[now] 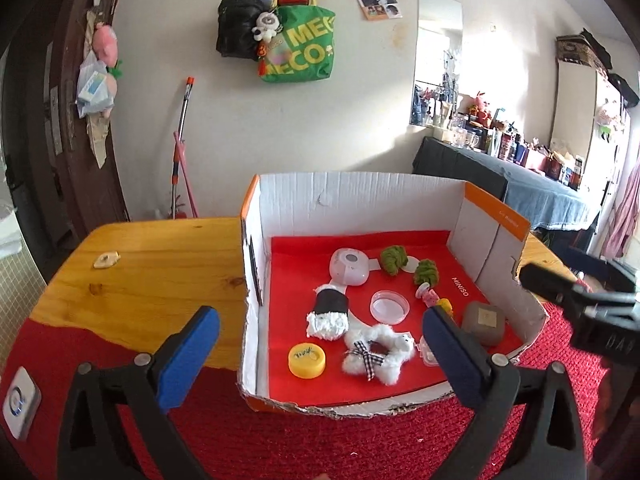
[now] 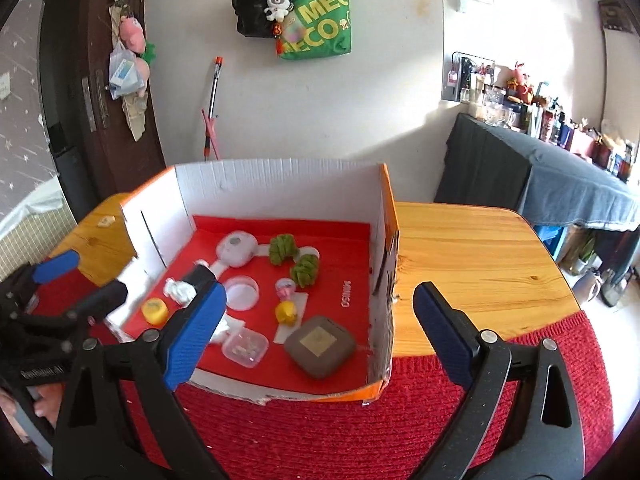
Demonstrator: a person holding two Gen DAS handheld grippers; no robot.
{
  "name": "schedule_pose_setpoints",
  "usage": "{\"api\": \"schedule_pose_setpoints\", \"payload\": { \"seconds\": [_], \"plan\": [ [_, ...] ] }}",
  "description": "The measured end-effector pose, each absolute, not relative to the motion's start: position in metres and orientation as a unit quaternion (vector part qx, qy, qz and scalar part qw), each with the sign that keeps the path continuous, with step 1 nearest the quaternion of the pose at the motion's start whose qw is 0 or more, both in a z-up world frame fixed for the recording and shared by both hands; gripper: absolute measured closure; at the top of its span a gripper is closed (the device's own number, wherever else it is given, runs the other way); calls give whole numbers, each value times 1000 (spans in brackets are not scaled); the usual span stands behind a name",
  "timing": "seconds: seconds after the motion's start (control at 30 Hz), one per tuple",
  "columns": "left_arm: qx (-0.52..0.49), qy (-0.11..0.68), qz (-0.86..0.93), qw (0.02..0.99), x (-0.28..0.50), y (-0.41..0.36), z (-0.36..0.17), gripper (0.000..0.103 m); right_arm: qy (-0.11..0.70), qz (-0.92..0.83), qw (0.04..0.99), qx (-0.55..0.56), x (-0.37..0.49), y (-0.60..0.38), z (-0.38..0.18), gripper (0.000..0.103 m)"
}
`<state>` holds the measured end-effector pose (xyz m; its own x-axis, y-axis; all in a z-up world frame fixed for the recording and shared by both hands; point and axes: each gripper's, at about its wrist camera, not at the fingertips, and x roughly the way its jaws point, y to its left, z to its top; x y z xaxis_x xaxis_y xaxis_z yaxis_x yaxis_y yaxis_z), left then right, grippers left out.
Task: Organize objects
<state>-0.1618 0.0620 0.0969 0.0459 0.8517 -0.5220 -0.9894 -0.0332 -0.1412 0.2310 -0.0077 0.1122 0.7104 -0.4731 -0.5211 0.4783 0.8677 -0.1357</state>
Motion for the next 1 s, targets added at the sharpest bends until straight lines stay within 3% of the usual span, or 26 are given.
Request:
{"api": "schedule_pose_setpoints", "payload": {
  "seconds": [1.0],
  "plan": [
    [-247,169,657,692,-156,78,59,0,294,-275,915,16,237,-28,63,6]
  ]
}}
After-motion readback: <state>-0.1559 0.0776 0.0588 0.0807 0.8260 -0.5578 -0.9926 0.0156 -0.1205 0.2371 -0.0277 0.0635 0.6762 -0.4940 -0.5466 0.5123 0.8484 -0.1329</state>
